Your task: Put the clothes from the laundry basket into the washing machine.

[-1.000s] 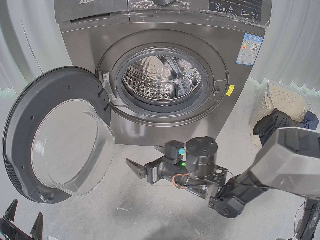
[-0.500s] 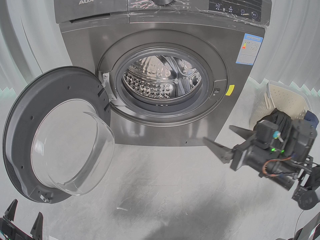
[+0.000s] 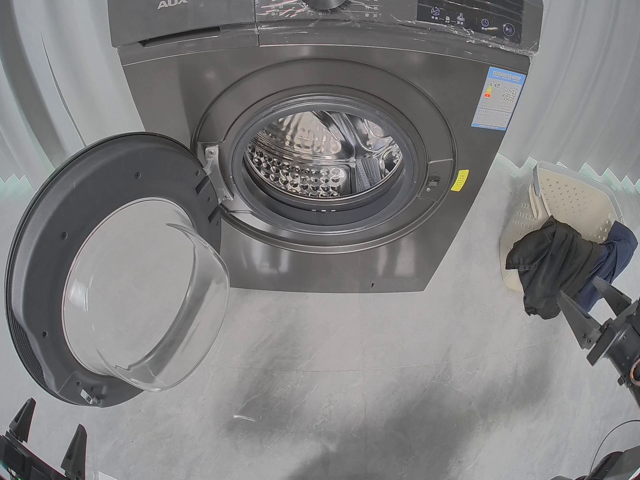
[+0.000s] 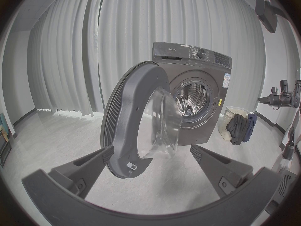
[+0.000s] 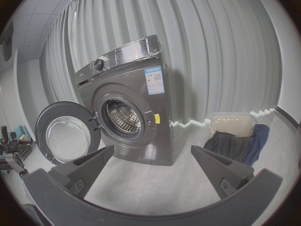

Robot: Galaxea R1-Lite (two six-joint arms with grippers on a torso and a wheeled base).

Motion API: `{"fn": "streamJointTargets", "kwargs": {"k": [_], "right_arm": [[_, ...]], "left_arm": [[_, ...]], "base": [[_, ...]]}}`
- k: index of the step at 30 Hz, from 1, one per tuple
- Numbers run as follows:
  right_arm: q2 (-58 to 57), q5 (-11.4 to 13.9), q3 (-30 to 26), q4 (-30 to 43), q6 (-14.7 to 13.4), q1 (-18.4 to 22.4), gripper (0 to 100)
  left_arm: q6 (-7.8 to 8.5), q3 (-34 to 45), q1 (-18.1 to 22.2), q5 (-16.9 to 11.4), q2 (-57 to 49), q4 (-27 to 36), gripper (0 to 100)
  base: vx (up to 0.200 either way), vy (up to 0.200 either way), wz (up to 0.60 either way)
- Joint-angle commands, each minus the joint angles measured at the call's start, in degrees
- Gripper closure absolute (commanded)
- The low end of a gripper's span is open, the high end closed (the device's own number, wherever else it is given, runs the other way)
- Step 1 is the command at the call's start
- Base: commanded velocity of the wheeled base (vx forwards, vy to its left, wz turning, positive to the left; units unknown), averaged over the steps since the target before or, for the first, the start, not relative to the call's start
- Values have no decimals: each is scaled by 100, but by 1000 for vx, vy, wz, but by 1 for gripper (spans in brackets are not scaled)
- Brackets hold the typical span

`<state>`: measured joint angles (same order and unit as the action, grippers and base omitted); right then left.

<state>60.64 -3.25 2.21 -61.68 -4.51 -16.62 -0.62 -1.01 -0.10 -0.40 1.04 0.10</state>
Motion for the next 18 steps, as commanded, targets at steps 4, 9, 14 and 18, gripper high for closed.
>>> {"fn": "streamJointTargets", "kwargs": {"k": [4, 9, 14, 18], "right_arm": [[-2355, 9, -221, 1862, 56, 686, 0], [-3699, 18, -221, 3250, 99, 906, 0], [-4605, 18, -221, 4165, 117, 976, 0], [-5325, 97, -221, 4938, 223, 1213, 0]], "left_arm": [[9, 92, 10, -4, -104, -1, 0], [18, 92, 10, -4, -104, -1, 0], [18, 92, 10, -13, -104, -1, 0], [18, 92, 10, -13, -104, -1, 0]], "base": [[0, 0, 0], [0, 0, 0], [0, 0, 0], [0, 0, 0]]}}
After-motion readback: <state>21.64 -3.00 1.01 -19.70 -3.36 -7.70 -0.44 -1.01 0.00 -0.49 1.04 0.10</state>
